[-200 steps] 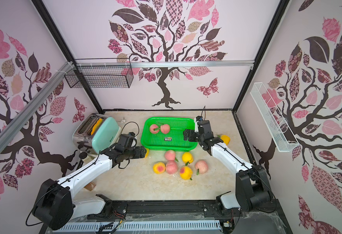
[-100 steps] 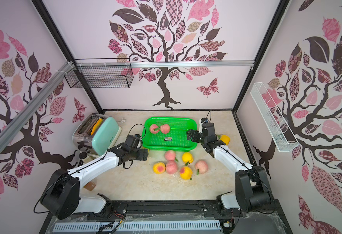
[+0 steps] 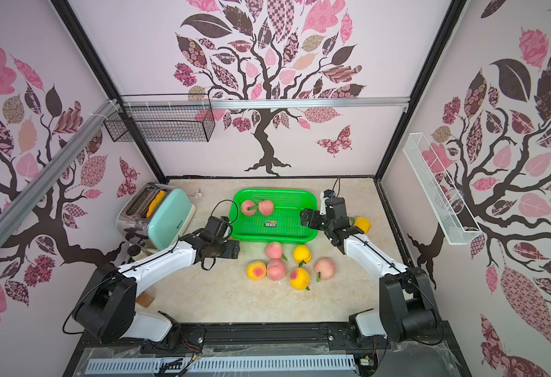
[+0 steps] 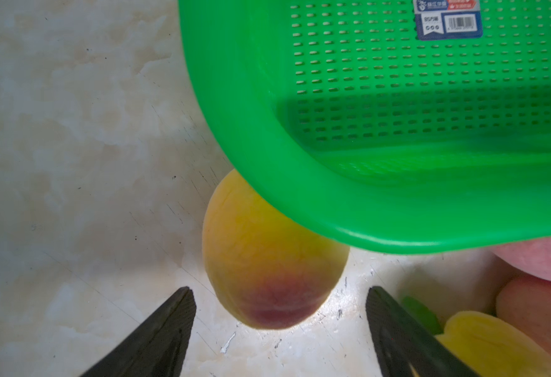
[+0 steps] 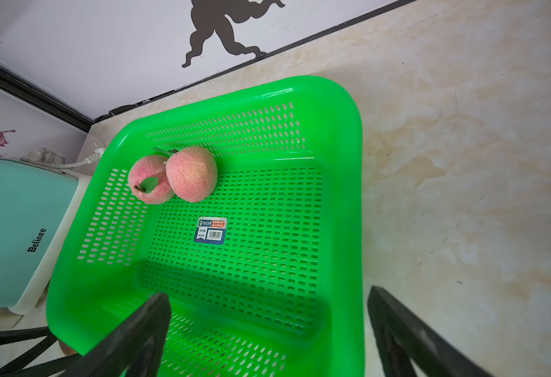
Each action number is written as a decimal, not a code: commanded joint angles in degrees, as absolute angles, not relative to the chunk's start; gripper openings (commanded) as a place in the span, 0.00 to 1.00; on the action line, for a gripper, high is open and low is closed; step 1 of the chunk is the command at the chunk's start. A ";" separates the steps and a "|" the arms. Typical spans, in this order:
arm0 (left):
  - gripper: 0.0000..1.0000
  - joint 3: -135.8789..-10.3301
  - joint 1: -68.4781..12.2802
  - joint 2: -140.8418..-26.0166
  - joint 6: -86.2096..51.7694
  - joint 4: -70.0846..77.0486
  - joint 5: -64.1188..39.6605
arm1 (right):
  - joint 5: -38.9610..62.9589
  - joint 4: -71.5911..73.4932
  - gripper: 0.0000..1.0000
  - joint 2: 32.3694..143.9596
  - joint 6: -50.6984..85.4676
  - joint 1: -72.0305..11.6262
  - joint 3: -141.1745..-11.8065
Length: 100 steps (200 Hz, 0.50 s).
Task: Put the peaches into the basket
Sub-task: Pick up the peach from the center of the board.
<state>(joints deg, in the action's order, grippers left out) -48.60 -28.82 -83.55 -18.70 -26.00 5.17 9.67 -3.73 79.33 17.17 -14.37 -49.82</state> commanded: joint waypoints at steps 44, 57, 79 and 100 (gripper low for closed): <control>0.86 -49.50 -28.92 -86.58 -17.12 -21.90 7.59 | 10.20 -4.73 0.97 77.79 16.71 -14.15 -52.64; 0.86 -49.51 -28.99 -87.69 -16.72 -20.83 7.20 | 9.79 -4.33 0.97 77.37 16.61 -14.11 -52.27; 0.86 -50.25 -28.98 -89.45 -16.38 -20.74 6.96 | 9.99 -4.47 0.97 77.33 16.74 -14.09 -52.53; 0.83 -50.69 -28.95 -90.60 -16.41 -20.39 6.15 | 10.16 -5.14 0.97 77.18 16.46 -14.10 -52.74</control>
